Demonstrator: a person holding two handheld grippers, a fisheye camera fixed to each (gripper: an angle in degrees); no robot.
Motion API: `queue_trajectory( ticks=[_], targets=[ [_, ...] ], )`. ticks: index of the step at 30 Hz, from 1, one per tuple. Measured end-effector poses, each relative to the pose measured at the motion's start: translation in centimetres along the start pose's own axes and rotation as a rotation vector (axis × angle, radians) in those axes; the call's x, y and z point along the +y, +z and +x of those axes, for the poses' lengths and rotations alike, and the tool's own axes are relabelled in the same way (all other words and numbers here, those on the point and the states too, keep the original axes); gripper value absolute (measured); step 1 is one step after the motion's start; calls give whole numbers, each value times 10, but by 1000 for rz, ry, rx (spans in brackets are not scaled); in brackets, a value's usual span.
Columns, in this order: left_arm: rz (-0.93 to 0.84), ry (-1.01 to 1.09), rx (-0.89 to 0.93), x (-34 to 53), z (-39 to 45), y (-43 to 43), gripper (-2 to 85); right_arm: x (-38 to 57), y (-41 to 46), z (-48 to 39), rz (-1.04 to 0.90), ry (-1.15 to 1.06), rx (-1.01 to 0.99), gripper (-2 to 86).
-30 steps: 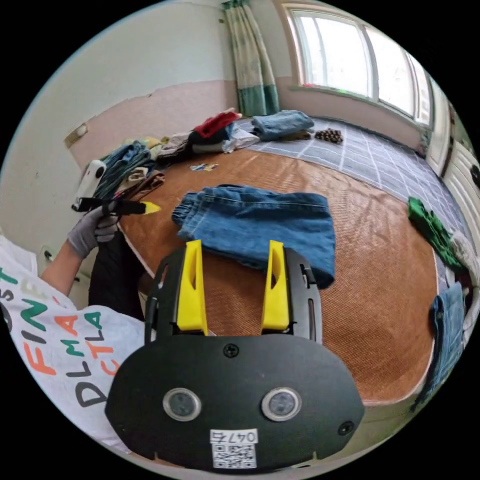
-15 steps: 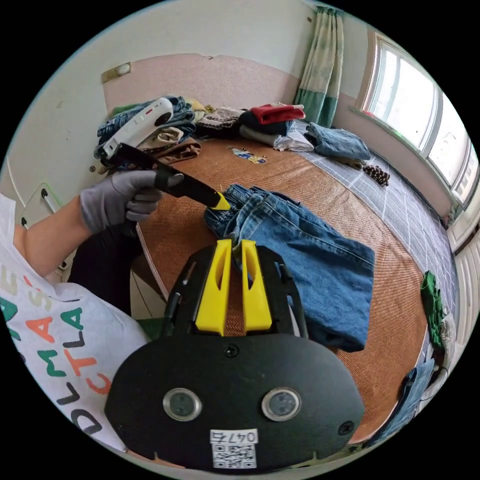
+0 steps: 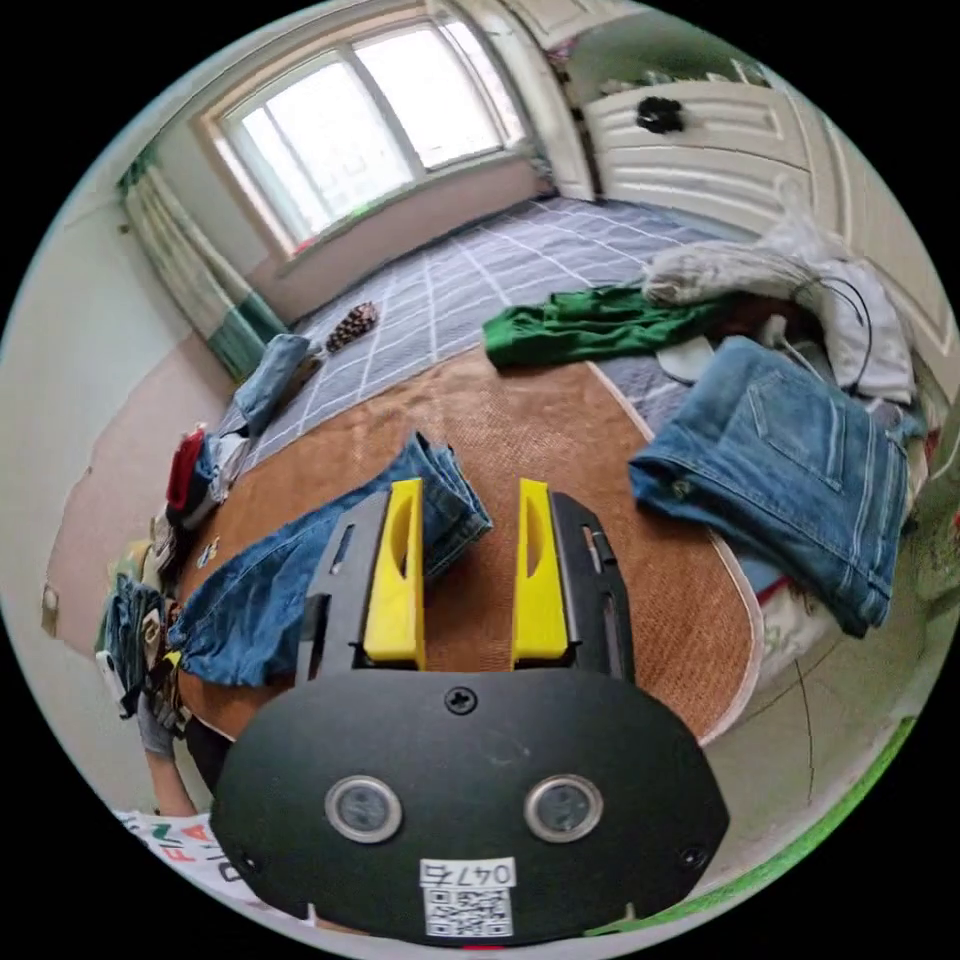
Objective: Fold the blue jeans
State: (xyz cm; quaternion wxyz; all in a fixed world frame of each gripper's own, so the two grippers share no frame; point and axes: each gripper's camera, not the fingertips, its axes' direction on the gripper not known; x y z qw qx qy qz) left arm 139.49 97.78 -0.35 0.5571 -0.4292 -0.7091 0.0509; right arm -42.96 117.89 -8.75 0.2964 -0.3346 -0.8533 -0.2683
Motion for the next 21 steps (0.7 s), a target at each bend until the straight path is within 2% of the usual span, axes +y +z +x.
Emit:
queue_trajectory(
  ticks=[3, 9, 11, 14, 16, 21],
  targets=[
    [-13, -24, 60, 11, -9, 14, 41, 47, -7, 31, 40, 78, 15, 112],
    [-19, -6, 28, 5, -10, 26, 49, 112, 7, 17, -36, -73, -139, 70],
    [9, -8, 12, -2, -12, 26, 53, 118, 8, 3, -34, -148, -125, 56],
    [2, -9, 10, -13, -12, 33, 63, 120, 9, -23, -6, -225, 5, 41],
    [-17, -2, -2, -20, -10, 41, 70, 117, 23, -43, -66, -307, 53, 36],
    [-54, 16, -28, -33, -5, 69, 90, 115, 35, -67, -53, -388, 105, 12]
  ],
)
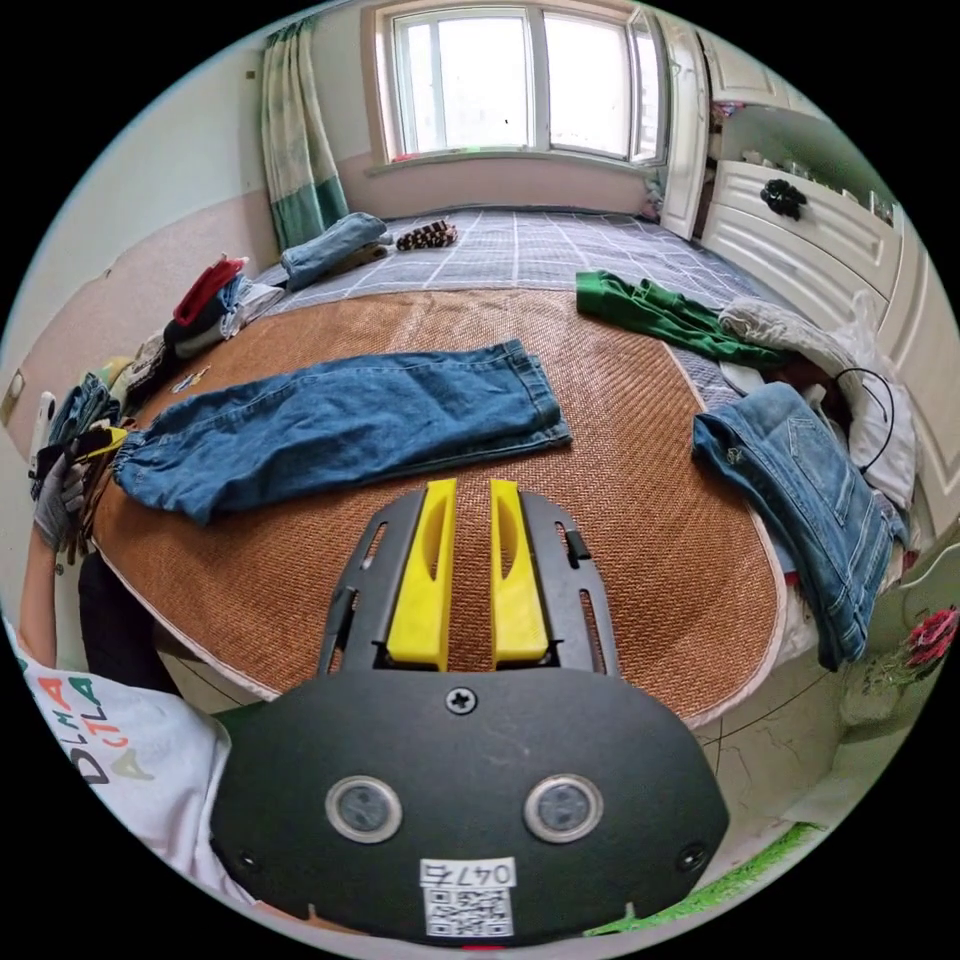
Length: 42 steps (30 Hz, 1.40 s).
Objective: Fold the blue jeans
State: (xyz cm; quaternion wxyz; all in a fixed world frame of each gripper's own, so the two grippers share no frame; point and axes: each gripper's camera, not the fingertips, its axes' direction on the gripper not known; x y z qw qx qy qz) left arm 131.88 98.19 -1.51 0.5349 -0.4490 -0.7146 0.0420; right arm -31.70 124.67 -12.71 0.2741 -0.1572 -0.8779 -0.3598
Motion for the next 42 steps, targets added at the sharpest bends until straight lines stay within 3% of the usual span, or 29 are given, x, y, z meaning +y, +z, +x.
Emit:
queue_trajectory(
  ticks=[4, 9, 11, 14, 17, 25, 31, 34, 39, 42],
  targets=[
    [-28, -2, 4, -16, -1, 27, 99, -12, 6, -1, 2, -9, -59, 1],
    [16, 65, 21, -16, 10, 32, 6, -30, 8, -10, 5, -18, -80, -1],
    [150, 204, 234, 4, 19, 12, -4, -37, 5, -13, 26, -16, -86, 2],
    [195, 383, 500, 39, 23, 3, -8, -53, -9, -16, 106, 50, -145, 14],
    [146, 514, 560, 79, 25, 7, -9, -95, -17, -30, 118, 21, -218, 43],
    [148, 459, 569, 139, -14, 22, -9, -270, 22, -132, -163, -430, -169, 91],
    [121, 433, 466, 147, -15, 32, -9, -342, 62, -244, -350, -914, 5, 89],
    [107, 436, 407, 148, -13, 34, -9, -361, 78, -283, -450, -1125, -12, 87],
    [109, 453, 381, 154, -9, 38, -10, -400, 98, -307, -552, -1213, -76, 87],
    [148, 444, 388, 157, -15, 36, -10, -423, 104, -307, -627, -1191, -192, 30]
  ],
)
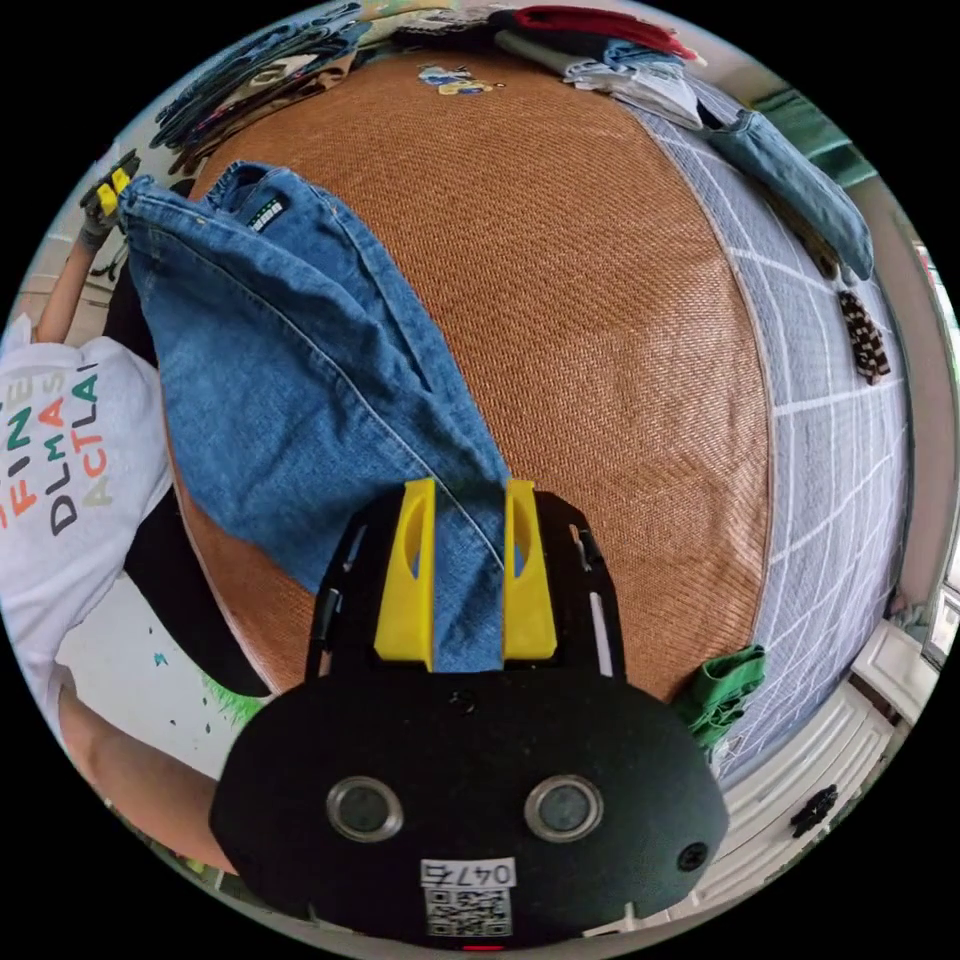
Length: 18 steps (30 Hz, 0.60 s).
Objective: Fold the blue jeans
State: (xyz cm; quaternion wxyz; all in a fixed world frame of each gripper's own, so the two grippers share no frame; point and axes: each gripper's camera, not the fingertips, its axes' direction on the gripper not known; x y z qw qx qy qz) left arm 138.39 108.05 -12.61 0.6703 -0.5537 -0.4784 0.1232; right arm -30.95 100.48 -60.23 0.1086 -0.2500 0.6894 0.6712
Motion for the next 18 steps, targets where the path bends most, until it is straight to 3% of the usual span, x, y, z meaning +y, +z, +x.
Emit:
queue_trajectory(
  ticks=[3, 8, 13, 16, 18],
  targets=[
    [54, -30, 2, 7, -12, -4, -9, 2, -9, 4, 1, -34, -105, 2],
    [64, -223, -86, 12, -66, 9, -10, 21, -42, -5, 83, 38, -15, -5],
    [112, -384, -189, -50, -155, 52, -10, 34, -88, 10, 191, 451, 366, -10],
    [156, -325, -252, -113, -183, 63, -10, 58, -128, -11, 321, 543, 481, -10],
    [227, -258, -174, -131, -180, 49, -10, 78, -142, -39, 352, 512, 522, -10]
  ],
)
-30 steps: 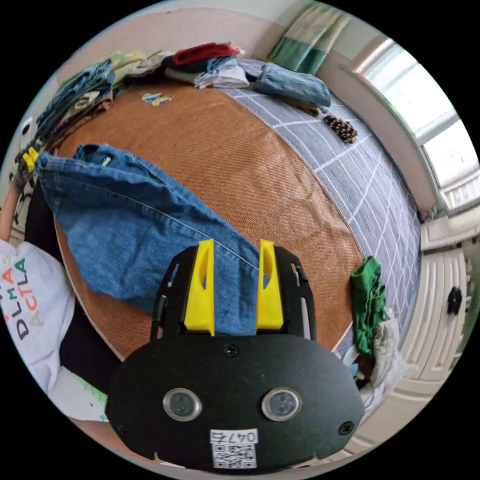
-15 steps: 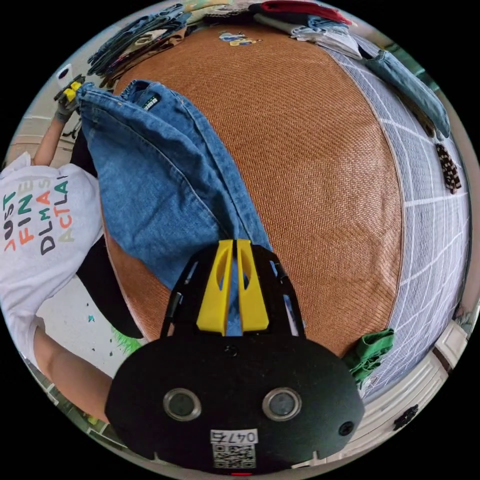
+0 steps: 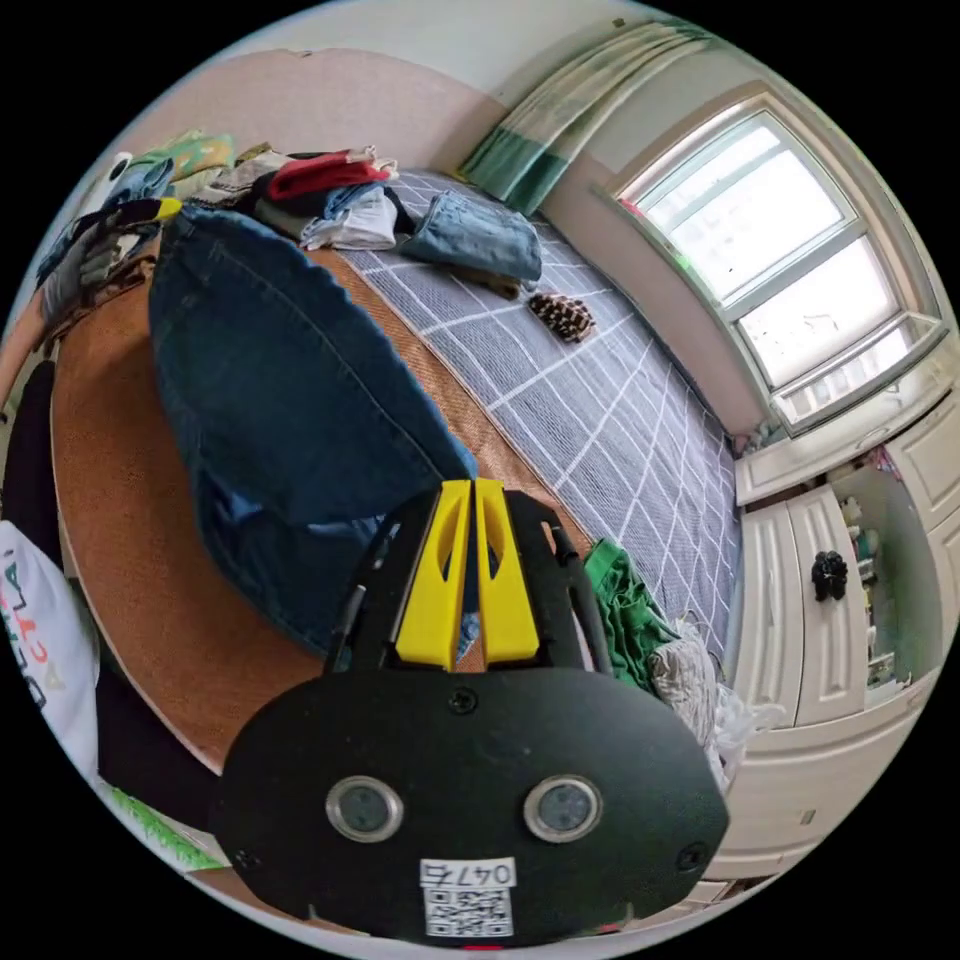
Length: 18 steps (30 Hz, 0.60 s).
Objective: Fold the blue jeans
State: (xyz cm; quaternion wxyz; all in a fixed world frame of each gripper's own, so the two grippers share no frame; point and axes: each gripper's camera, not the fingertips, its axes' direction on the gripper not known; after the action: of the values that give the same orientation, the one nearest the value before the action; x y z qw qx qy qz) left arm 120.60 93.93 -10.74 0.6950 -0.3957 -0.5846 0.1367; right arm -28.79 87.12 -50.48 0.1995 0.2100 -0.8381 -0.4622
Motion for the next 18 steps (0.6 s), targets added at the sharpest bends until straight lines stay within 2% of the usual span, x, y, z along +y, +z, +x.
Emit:
queue_trajectory(
  ticks=[3, 6, 9, 13, 15, 18],
  targets=[
    [-4, 153, 117, 9, 15, -33, -10, 58, -45, -26, 27, -92, 9, -10],
    [-145, 225, 154, 64, 14, -54, -10, 122, -72, -70, 34, -141, -132, -10],
    [-244, 152, 86, 133, -12, -69, -9, 168, -61, -132, -83, -197, -255, -9],
    [-221, -91, 65, 183, -62, -94, -5, 192, -38, -190, -255, -269, -214, 2],
    [-204, -120, 72, 183, -59, -101, 2, 194, -47, -192, -246, -295, -200, 8],
    [-282, -75, 52, 168, -23, -81, 58, 196, -62, -165, -190, -208, -276, 13]
  ],
)
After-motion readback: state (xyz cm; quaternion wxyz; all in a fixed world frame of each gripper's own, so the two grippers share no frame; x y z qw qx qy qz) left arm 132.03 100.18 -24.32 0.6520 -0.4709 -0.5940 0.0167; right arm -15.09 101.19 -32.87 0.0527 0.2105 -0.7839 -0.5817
